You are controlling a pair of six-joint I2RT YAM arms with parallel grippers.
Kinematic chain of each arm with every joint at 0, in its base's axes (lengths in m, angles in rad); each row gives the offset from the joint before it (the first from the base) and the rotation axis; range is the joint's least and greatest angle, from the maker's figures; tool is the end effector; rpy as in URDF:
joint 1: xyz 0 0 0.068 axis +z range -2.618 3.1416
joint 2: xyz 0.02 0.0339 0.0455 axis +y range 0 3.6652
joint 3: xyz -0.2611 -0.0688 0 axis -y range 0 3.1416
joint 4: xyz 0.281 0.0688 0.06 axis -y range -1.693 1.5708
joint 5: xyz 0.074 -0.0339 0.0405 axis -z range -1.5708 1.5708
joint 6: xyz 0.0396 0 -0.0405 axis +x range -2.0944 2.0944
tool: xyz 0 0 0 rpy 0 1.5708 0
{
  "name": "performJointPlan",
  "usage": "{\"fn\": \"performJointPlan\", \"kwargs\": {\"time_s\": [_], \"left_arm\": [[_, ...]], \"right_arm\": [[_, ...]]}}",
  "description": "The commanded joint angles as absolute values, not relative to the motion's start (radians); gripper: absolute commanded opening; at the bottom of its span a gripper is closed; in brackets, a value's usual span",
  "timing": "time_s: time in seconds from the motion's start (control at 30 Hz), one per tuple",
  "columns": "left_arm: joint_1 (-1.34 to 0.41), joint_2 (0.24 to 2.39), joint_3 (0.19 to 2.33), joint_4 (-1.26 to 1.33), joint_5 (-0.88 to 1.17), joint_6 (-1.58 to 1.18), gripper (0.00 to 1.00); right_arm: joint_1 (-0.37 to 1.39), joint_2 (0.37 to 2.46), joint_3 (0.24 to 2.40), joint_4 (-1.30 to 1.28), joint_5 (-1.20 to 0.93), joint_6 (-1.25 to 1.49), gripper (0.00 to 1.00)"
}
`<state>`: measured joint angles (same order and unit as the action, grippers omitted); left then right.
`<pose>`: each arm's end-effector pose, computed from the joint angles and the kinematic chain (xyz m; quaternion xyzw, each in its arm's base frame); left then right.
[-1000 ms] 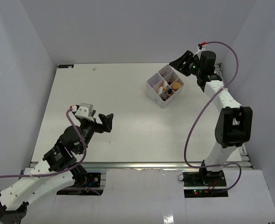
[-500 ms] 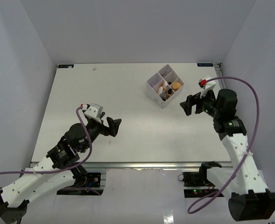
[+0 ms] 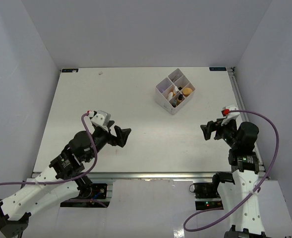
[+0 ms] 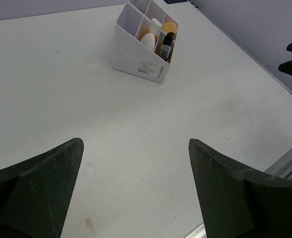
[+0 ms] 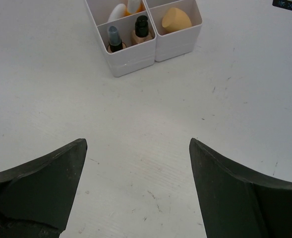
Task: Organize the makeup
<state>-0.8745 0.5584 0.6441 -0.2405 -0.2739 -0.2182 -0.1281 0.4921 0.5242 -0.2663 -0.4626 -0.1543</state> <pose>0.1263 -0.1344 0.3184 0.1585 0.7410 -0.2461 0.6043 0.1761 -0.0049 0.2805 -0.1520 0.7621 0.0933 0.6225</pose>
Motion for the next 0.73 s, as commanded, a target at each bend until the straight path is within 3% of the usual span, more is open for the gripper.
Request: {"fn": "performJointPlan", "kwargs": {"time_s": [0.0, 0.7], "left_arm": [[-0.880, 0.569, 0.657, -0.255, -0.229, -0.225, 0.98], [-0.877, 0.589, 0.655, -0.258, -0.246, -0.213, 0.98]], "right_arm": [[-0.187, 0.447, 0.514, -0.191, -0.522, -0.110, 0.90], [-0.263, 0.437, 0.501, -0.178, -0.528, -0.099, 0.90]]}}
